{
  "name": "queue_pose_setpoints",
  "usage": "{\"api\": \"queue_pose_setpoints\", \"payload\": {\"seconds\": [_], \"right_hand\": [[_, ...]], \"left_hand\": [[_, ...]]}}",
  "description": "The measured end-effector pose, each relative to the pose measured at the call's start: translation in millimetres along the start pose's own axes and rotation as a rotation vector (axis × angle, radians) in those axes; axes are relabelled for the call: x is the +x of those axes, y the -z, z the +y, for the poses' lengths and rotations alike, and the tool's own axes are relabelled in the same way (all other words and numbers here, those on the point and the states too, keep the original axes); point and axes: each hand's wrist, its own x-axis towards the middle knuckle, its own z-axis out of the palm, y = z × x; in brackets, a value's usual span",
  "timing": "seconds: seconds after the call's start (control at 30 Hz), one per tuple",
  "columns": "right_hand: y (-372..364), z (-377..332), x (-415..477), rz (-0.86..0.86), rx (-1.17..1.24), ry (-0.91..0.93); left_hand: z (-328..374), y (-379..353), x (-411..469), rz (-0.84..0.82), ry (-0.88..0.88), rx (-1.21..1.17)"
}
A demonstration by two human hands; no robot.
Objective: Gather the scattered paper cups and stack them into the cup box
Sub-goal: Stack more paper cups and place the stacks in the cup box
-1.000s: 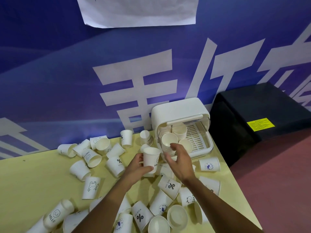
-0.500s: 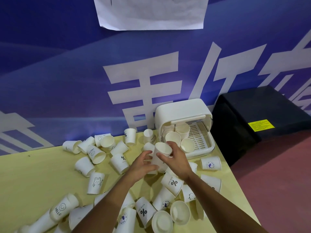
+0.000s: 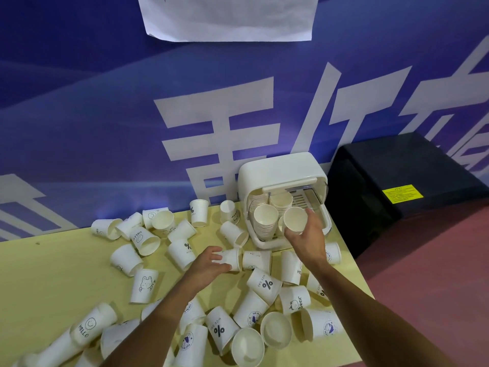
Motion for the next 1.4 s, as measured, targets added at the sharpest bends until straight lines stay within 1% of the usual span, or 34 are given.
{"api": "queue_pose_setpoints", "payload": {"seconds": [0.13,0.3,0.37,0.73,0.97,1.1,1.4], "right_hand": [[-9.7,2.4,10.3,-0.013,-0.038,0.017],[-19.9,0.5,20.1,0.038,0.043,0.011],[-23.0,2.5,23.1,0.031,0.043,0.01],[-34.6,19.8,34.6,-0.015,-0.139,-0.017],[-42.3,30.7,40.9,-0.067,-0.203,-0.021],[-45.9,33.0,44.9,-0.078,-0.199,-0.033],[-47.6,30.7,56.4,-0.131,-0.258,0.004]], "left_hand": [[-8.2,4.2,1.3,0.02,0.011,-0.001],[-16.2,8.7,0.8,0.038,0.018,-0.016],[-18.7,9.6,0.8,0.04,0.02,-0.02],[-24.8,8.3,7.7,0.024,0.033,-0.048],[-25.7,3.0,10.0,0.02,0.038,-0.063],[-28.1,0.6,11.8,0.024,0.04,-0.067],[-24.2,-5.2,18.7,0.015,0.062,-0.041]]}}
